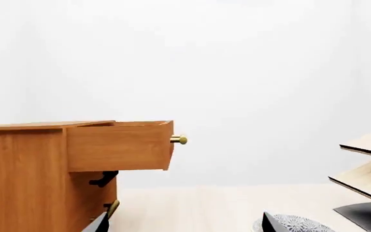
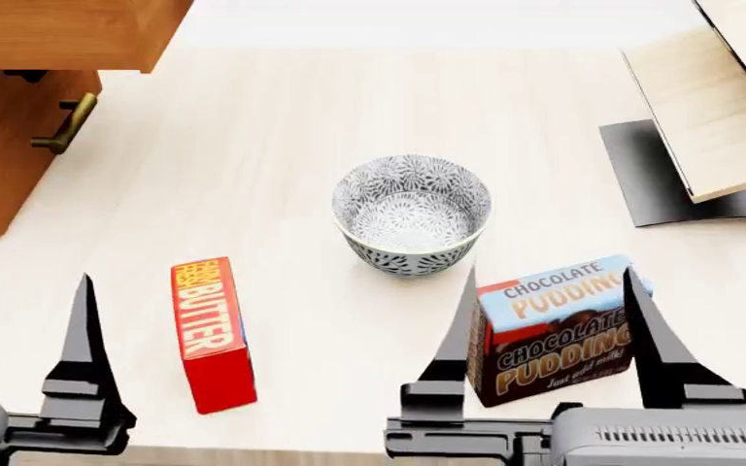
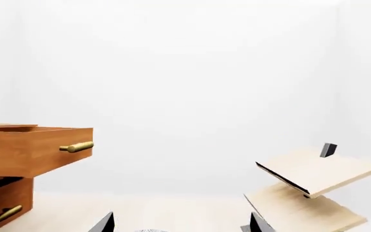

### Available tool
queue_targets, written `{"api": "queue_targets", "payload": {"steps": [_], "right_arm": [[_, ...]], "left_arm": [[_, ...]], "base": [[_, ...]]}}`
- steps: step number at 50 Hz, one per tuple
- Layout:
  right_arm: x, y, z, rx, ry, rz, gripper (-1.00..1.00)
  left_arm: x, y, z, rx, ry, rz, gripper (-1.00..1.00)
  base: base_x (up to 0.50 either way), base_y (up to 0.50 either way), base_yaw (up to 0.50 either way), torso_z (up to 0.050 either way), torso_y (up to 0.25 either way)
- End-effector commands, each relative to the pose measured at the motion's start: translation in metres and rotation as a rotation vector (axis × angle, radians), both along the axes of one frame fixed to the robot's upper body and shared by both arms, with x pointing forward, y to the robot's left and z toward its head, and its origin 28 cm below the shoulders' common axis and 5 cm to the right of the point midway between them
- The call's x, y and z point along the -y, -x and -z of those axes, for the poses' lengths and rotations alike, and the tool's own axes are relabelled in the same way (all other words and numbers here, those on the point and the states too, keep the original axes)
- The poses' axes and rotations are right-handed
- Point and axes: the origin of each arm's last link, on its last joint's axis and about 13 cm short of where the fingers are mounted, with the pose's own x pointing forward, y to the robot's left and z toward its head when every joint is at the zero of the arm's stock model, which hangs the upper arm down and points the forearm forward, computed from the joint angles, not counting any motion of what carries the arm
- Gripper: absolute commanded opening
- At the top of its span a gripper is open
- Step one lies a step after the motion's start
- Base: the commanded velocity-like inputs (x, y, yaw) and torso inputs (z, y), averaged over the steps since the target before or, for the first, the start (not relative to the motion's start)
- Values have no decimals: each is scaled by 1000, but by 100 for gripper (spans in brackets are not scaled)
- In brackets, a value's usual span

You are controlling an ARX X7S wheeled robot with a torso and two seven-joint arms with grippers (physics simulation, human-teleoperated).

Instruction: Close the top drawer of the cabinet.

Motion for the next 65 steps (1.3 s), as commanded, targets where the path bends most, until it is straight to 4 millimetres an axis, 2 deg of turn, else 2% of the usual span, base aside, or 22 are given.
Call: {"api": "queue_targets", "payload": {"steps": [1, 14, 65], "right_arm": [[-1, 7, -22, 59, -3, 13, 100], [-2, 7, -18, 29, 4, -17, 100], [-4, 7, -18, 47, -11, -18, 100]], "left_arm": [[0, 6, -18, 56, -5, 4, 100], [0, 4, -16, 48, 8, 5, 100], [0, 5, -14, 46, 2, 18, 100]], "base": [[0, 0, 0, 0, 0], [46, 0, 0, 0, 0], [500, 0, 0, 0, 1]]}}
